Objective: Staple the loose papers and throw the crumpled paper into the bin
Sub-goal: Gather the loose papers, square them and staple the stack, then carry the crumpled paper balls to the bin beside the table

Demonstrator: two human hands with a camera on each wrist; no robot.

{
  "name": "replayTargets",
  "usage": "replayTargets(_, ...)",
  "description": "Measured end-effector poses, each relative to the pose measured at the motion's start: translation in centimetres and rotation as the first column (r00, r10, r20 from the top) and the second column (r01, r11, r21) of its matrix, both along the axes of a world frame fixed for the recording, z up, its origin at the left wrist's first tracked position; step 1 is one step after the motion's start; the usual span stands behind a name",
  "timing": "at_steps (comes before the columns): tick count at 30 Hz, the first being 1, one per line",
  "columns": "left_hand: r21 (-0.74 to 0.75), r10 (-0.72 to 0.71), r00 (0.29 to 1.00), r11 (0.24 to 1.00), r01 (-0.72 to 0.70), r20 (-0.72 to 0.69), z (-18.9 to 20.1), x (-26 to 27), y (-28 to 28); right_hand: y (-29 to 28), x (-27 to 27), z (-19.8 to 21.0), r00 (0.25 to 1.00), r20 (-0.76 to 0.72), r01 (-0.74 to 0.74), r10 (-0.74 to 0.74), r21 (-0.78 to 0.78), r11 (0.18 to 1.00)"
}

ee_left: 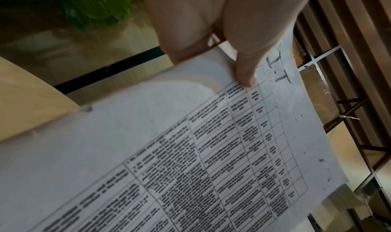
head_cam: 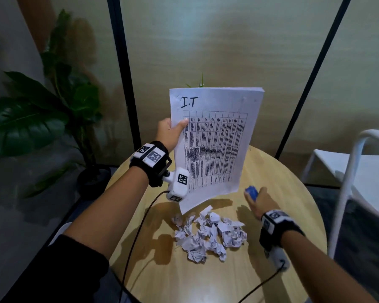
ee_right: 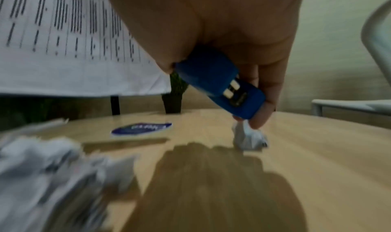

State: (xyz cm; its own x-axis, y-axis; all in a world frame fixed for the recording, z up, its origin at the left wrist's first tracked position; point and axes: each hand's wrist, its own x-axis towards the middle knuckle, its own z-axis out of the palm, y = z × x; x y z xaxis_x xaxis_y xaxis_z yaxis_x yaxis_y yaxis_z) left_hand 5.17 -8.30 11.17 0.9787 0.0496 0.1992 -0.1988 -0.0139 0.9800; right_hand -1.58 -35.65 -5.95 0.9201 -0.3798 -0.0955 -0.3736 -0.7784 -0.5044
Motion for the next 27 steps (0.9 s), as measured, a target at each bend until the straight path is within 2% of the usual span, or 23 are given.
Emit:
replayTargets(2, -0.007, 0.013, 1.0, 1.0, -0.014, -0.011, -0.1, 0.2, 0.2, 0.4, -0.3, -1.9, 0.993, -0.122, -0.002, -0.009, -0.092, 0.996)
replayTargets(5, -0.005, 0.02, 1.0, 1.0, -0.02, -0.001, 0.0, 0.0, 0.4, 0.9, -1.1, -2.9, 0.981, -0.192, -0.027, -0.013, -0.2, 0.979)
replayTargets(9, -0.006, 0.019, 1.0, 1.0, -0.019, 0.013, 0.3, -0.1, 0.8, 1.3, -1.6, -2.7, 0.981, -0.194, -0.012, -0.025, -0.186, 0.982)
replayTargets(11, -0.007, 0.012, 1.0, 1.0, -0.012, 0.014, 0.2, 0.1, 1.0, 1.5, -1.2, -1.8, 0.992, -0.126, 0.008, -0.032, -0.184, 0.983)
replayTargets(12, -0.004, 0.014, 1.0, 1.0, -0.014, 0.014, 0.2, 0.3, 1.1, 1.8, -0.8, -1.1, 0.999, -0.018, 0.029, -0.031, -0.113, 0.993)
replayTargets(14, 0.0, 0.011, 1.0, 1.0, -0.011, 0.008, 0.2, 0.7, 1.1, 2.4, 0.1, 1.1, 0.962, 0.26, 0.042, -0.087, 0.171, 0.984)
replayTargets(15, 0.0, 0.009, 1.0, 1.0, -0.009, 0.005, 0.2, 0.9, 1.1, 2.6, 0.6, 2.4, 0.923, 0.357, 0.014, -0.144, 0.343, 0.939)
replayTargets(16, -0.002, 0.007, 1.0, 1.0, -0.007, 0.005, 0.3, 1.1, 0.9, 2.8, 1.0, 3.5, 0.904, 0.383, -0.038, -0.188, 0.512, 0.858)
replayTargets(17, -0.018, 0.001, 1.0, 1.0, 0.0, 0.007, 0.5, 1.2, 0.7, 3.0, 1.1, 4.5, 0.909, 0.368, -0.097, -0.197, 0.645, 0.758)
replayTargets(18, -0.045, 0.001, 1.0, 0.999, -0.001, 0.013, 0.6, 1.4, 0.5, 3.1, 1.1, 5.0, 0.928, 0.335, -0.134, -0.164, 0.71, 0.691)
replayTargets(21, -0.102, 0.02, 0.999, 0.995, -0.015, 0.047, 1.3, 2.1, -0.5, 3.0, 0.8, 4.6, 0.948, 0.319, -0.229, -0.011, 0.702, 0.674)
replayTargets(23, -0.119, 0.008, 0.998, 0.993, 0.0, 0.066, 1.5, 2.5, -1.7, 2.4, 0.8, 3.8, 0.931, 0.362, -0.256, -0.041, 0.731, 0.633)
replayTargets(25, -0.115, 0.001, 0.998, 0.993, 0.006, 0.066, 0.8, 3.4, -2.9, 1.4, 0.9, 3.5, 0.918, 0.373, -0.25, -0.132, 0.806, 0.537)
replayTargets(27, -0.028, -0.029, 0.999, 0.999, 0.029, 0.026, -0.9, 4.1, -4.2, 0.3, 1.2, 3.3, 0.91, 0.368, -0.246, -0.19, 0.85, 0.467)
